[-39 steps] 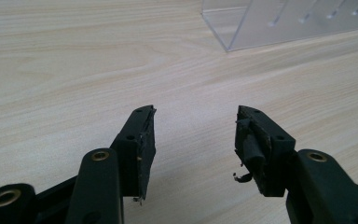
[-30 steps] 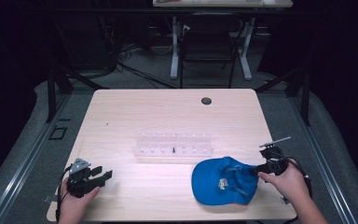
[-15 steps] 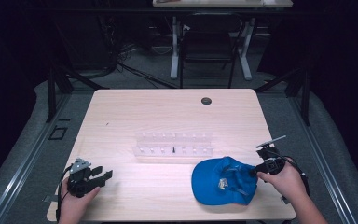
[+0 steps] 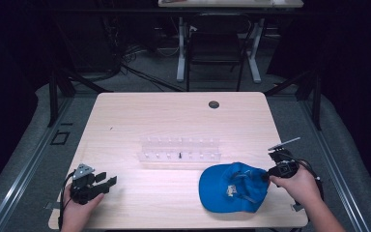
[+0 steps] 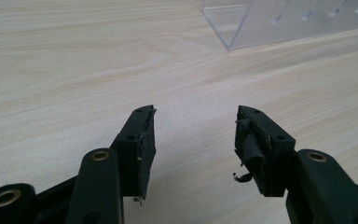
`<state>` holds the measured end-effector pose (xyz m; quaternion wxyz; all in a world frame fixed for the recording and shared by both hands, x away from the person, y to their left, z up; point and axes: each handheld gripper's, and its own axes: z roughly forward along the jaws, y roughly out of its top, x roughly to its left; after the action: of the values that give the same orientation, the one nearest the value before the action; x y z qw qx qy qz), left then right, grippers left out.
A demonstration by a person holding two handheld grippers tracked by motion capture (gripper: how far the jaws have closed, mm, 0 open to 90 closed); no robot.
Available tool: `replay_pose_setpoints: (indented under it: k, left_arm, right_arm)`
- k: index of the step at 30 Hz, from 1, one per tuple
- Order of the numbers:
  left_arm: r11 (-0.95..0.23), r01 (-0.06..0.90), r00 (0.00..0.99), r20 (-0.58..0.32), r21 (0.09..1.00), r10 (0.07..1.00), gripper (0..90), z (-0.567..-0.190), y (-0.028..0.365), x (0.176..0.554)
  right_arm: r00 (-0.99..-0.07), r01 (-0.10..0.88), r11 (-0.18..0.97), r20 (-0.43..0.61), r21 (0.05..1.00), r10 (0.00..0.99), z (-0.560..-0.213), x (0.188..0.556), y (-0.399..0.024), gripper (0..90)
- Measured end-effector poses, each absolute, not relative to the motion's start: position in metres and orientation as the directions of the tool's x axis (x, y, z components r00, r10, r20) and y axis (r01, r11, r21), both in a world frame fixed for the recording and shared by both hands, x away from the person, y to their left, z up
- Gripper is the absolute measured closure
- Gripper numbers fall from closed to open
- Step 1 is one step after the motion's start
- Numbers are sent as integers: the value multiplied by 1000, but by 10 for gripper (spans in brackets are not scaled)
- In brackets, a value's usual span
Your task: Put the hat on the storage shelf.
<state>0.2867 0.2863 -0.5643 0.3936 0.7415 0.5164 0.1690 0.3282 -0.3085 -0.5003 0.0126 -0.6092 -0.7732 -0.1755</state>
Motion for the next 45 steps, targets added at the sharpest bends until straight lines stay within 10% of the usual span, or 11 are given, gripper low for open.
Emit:
replay_pose_setpoints:
  k: [25,45]
  left_arm:
    - [-163,632,415,-154,757,897,484,-564,285,286]
    - [-168,635,419,-153,754,895,485,-565,284,286]
  right_arm:
    - [-183,975,143,249,169,951,-444,328,-296,879]
    - [-128,989,76,480,126,868,-411,332,-280,884]
